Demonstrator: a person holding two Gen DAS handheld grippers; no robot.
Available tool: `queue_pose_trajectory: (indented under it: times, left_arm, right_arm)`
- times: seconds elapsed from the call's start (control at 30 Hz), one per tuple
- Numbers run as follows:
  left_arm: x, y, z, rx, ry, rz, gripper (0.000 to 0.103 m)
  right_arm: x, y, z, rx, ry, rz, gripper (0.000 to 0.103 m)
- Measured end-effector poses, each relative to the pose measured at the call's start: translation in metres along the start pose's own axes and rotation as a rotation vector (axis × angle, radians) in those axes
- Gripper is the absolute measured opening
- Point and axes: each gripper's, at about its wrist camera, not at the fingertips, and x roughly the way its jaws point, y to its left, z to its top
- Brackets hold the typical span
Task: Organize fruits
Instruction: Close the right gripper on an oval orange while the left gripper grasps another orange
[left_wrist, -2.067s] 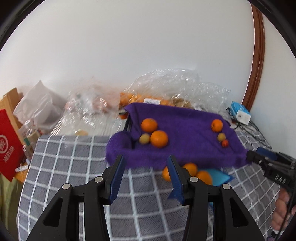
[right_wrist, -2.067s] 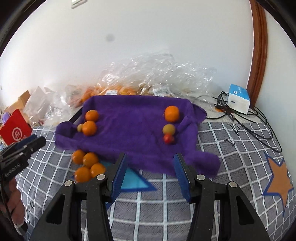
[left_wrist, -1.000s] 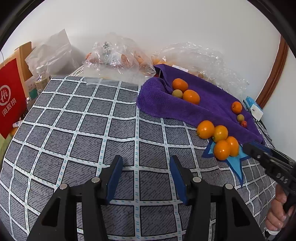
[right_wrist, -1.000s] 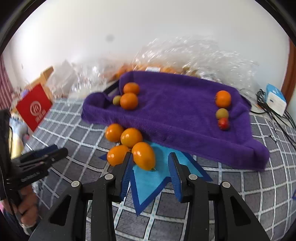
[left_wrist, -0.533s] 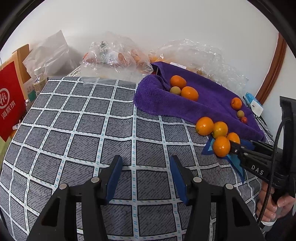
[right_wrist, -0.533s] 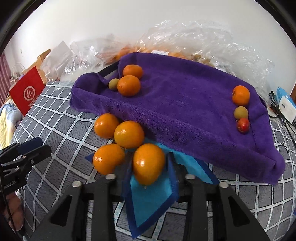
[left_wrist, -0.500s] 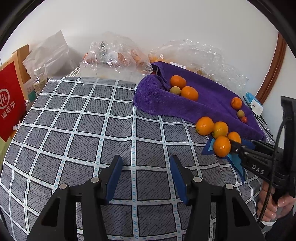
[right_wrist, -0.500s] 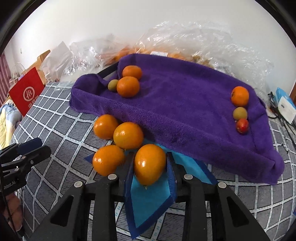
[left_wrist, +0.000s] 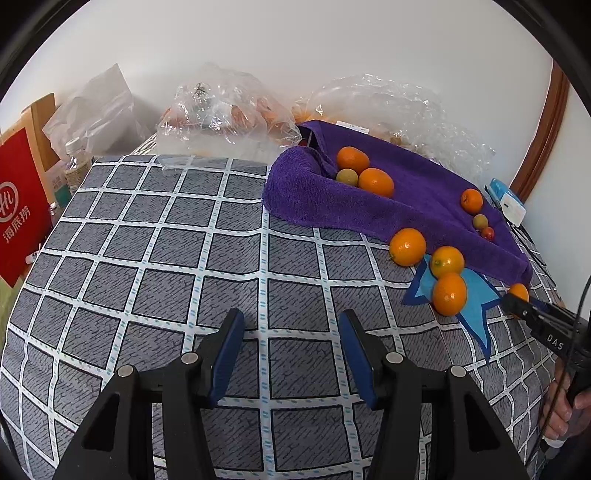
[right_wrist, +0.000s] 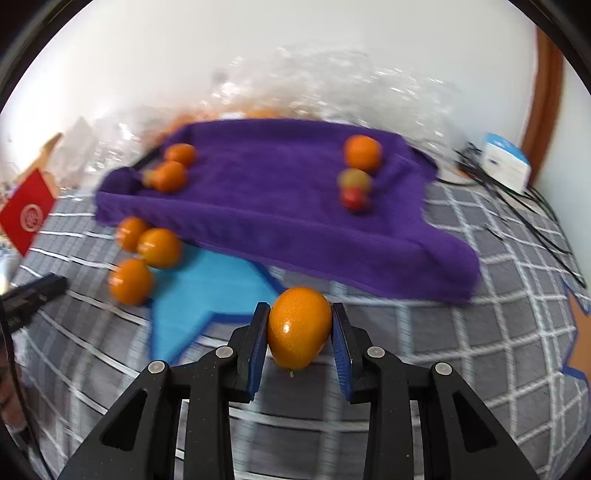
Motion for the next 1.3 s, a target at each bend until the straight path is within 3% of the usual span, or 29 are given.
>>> queue_pose_trajectory:
  times: [0.33,0.5,0.67,1.07,1.13,1.17,1.3]
  left_arm:
    - [0.0,0.0,0.002,-0.001,0.016,-0.014,0.051]
    - [-0.007,-0.016,0.012,-0.009,0.054,-0.127,0.049]
    - [0.002,-0.056,0.031,0.097,0.059,-0.089,0.049]
    - [0.046,-0.091,0.048,0.114,0.041,-0.078,0.049]
    - [0.049,-0.087,0.047,0.097,0.046,-0.095,0.044]
    - [0.052,-0.086,0.047,0.093,0.051,-0.102,0.034]
    - [0.05,-0.079,0.047,0.062,0.04,-0.146,0.032]
  right_arm:
    - [-0.003,-0.025,-0.008,0.076,0.0,0.039,0.033]
    - [-0.006,-0.026,-0.01,0.09,-0.027,0.052,0.033]
    - [-0.009,-0.03,-0.013,0.11,-0.041,0.053,0.033]
    - [-0.004,-0.034,-0.013,0.136,-0.029,0.049,0.033]
    - [-0.004,-0.034,-0.013,0.133,-0.027,0.052,0.033]
    - [-0.003,-0.033,-0.013,0.131,-0.026,0.052,0.033]
    - [-0.003,-0.031,-0.012,0.117,-0.024,0.048,0.033]
